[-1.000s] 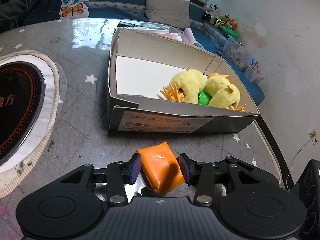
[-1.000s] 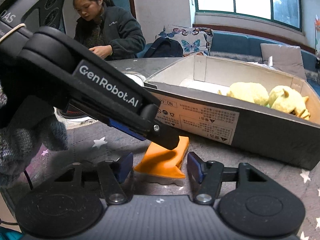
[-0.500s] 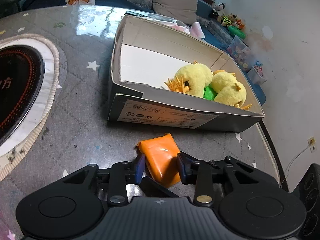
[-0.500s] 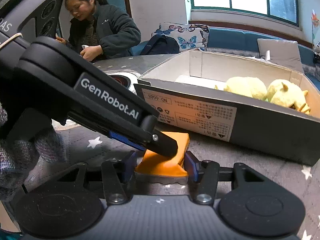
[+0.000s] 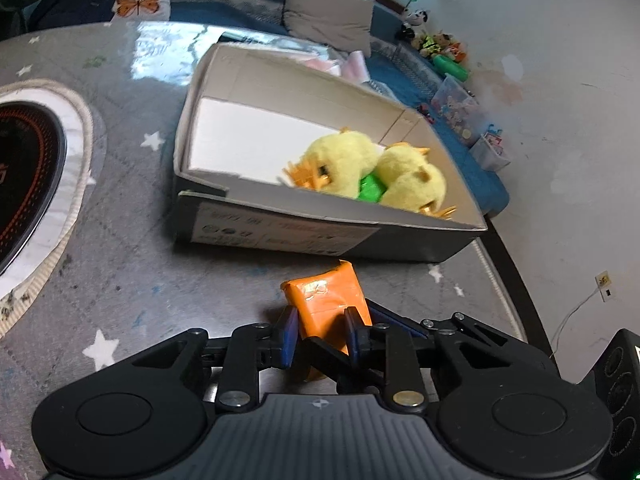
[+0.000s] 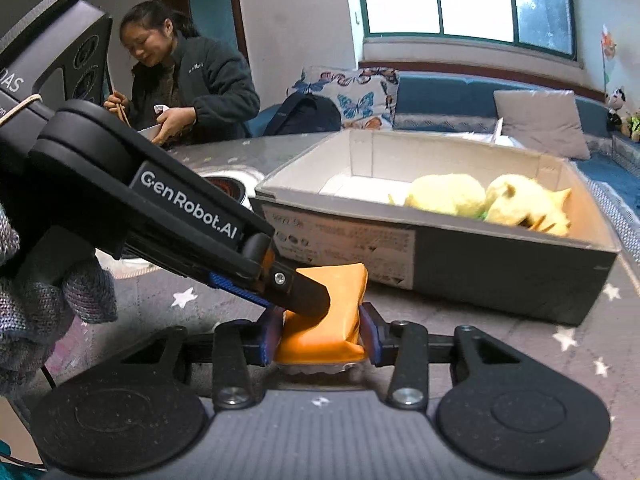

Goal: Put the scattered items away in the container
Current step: 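Close both grippers on the orange cloth and lift it, then carry the orange cloth into the box and open both grippers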

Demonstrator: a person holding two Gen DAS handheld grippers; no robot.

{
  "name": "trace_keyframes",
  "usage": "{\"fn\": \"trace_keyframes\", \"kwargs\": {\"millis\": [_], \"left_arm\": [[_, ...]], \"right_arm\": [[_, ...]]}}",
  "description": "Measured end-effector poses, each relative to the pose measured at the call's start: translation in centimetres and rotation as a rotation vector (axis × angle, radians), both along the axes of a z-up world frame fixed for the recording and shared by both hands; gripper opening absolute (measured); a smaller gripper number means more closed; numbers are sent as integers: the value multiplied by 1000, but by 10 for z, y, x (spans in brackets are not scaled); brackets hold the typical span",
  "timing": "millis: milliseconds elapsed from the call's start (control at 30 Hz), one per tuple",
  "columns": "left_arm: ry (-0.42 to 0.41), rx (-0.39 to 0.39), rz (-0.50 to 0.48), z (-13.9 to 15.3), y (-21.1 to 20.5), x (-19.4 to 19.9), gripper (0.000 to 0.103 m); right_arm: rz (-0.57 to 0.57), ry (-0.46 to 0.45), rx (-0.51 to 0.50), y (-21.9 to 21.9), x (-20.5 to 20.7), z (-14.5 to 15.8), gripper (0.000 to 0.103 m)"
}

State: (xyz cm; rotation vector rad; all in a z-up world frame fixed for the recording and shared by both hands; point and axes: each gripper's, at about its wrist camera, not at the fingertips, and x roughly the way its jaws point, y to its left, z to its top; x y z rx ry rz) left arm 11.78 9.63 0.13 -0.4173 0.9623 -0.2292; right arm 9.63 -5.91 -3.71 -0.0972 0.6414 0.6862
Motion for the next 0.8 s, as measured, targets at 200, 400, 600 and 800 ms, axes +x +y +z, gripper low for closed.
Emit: {"fn": "trace_keyframes", "kwargs": {"millis": [200,400,600,800], "left_arm": [[-58,-11,-6,22,-6,3,26],[-124,-12,-13,47,-11,17,26],[-171,-10,-22,62,-19,41,26],[-180,6,-21,61,-25,71,26]], "right_arm": [[-24,-53,28,-9,1,16,41],[-53,-121,51,-12,8,41,41],[-86,-166,63,-13,25,56,41],[-111,-185,56,-10,54,56,41]]}}
